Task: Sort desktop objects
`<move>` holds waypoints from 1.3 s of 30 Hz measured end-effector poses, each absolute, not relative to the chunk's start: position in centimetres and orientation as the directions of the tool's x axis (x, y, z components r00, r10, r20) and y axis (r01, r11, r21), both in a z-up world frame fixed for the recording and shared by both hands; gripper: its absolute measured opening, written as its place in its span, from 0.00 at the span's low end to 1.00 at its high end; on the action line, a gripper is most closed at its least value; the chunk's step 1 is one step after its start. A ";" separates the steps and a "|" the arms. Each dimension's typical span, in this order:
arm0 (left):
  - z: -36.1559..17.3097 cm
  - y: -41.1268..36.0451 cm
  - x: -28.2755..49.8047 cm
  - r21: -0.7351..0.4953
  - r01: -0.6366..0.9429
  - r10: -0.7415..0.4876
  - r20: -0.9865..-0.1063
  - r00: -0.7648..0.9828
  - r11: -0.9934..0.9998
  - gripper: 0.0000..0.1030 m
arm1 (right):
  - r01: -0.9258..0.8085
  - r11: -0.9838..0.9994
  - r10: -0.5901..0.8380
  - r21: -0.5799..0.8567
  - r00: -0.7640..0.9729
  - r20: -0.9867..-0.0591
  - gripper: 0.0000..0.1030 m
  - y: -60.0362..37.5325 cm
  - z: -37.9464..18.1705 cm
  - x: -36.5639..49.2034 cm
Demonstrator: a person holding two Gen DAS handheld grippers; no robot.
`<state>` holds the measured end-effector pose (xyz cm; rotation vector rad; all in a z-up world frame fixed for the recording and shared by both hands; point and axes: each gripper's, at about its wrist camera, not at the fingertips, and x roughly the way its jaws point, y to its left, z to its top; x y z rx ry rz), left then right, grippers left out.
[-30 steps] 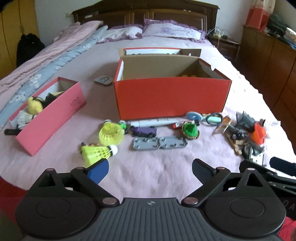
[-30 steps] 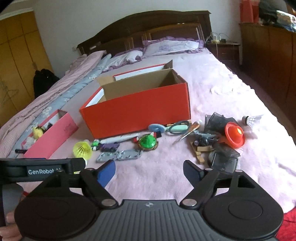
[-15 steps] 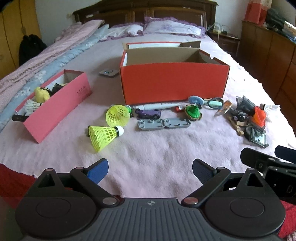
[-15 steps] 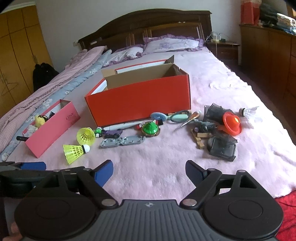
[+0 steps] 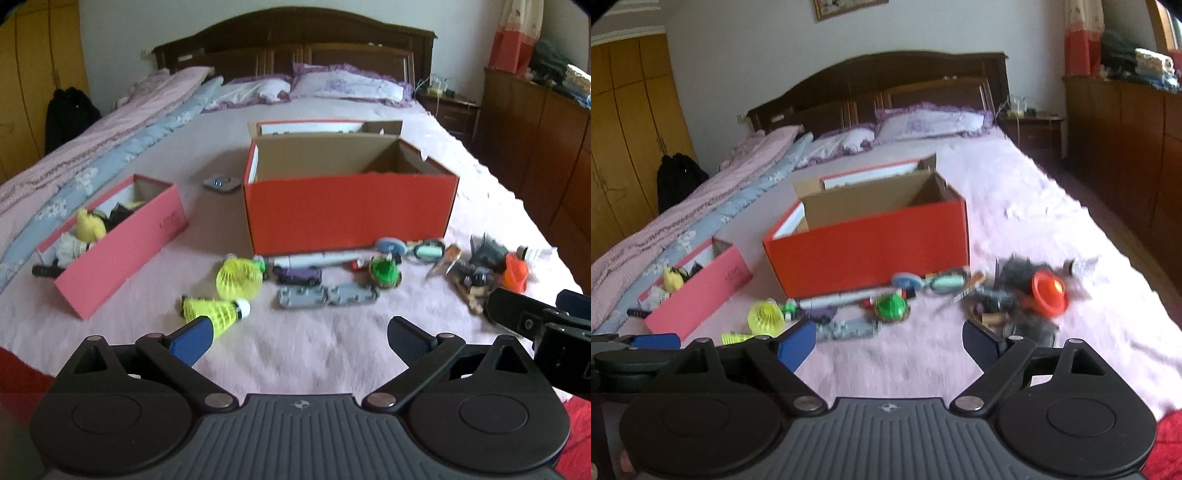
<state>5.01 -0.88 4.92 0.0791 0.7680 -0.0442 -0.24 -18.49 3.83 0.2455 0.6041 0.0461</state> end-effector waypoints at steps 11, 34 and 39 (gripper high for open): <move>5.5 -1.2 5.5 0.047 0.068 -0.016 -0.694 0.720 0.997 1.00 | 0.056 0.968 0.093 0.246 0.827 -0.555 0.88 -19.1 4.8 0.1; 4.9 -5.9 17.4 0.083 0.158 -0.047 -0.732 0.679 0.984 1.00 | 0.123 0.963 0.059 0.240 0.771 -0.634 0.89 -22.8 5.3 10.3; 3.8 -6.5 18.4 0.101 0.166 -0.038 -0.738 0.674 0.981 1.00 | 0.142 0.953 0.067 0.269 0.764 -0.642 0.89 -23.2 3.8 11.6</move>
